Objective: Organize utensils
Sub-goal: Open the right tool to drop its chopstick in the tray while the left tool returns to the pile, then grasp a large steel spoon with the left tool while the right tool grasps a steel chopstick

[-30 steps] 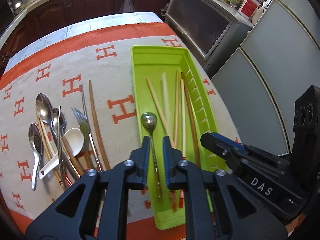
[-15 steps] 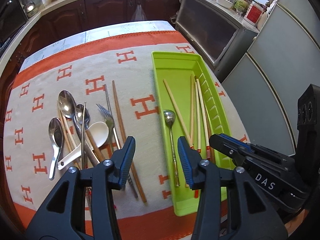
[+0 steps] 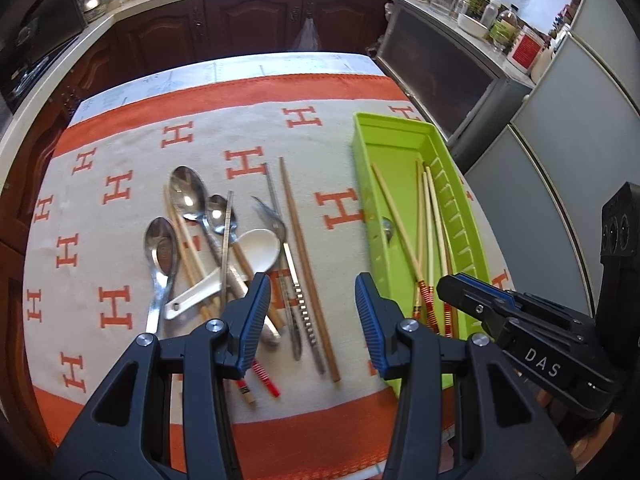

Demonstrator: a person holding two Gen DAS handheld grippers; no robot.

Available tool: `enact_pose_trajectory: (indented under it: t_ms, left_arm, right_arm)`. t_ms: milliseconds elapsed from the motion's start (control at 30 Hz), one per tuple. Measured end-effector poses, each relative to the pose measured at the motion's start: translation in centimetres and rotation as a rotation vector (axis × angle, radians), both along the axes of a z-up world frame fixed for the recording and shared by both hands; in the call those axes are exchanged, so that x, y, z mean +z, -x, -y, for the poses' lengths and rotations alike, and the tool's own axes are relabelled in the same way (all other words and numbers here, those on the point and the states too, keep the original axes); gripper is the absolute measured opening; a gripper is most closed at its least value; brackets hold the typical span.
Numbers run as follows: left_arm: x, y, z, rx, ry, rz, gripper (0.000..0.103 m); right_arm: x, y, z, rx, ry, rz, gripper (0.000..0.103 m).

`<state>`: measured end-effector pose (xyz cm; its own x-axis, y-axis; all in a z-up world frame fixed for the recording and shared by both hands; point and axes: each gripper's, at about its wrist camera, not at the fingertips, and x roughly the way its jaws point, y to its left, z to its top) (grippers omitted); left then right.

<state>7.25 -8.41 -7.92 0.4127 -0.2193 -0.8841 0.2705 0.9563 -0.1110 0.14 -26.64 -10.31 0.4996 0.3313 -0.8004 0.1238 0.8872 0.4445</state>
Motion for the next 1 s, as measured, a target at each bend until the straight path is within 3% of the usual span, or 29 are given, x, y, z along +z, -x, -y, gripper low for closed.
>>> enact_pose_trajectory:
  t_ms: [633,800,1000]
  left_arm:
    - [2.8,-4.6,-15.5,0.237,0.029,0.004,0.041]
    - [1.0,-6.7,-17.0,0.259,0.056,-0.039,0.041]
    - [-3.5,-9.0,-17.2,0.238,0.079,-0.111,0.041]
  right_arm:
    - [3.8,-6.4,-8.8,0.214,0.121,0.030,0.014]
    - [3.0,-9.0,-11.3,0.267,0.114,-0.006,0.014]
    - [0.8,-11.6,-13.2,0.308,0.072,-0.055,0.014]
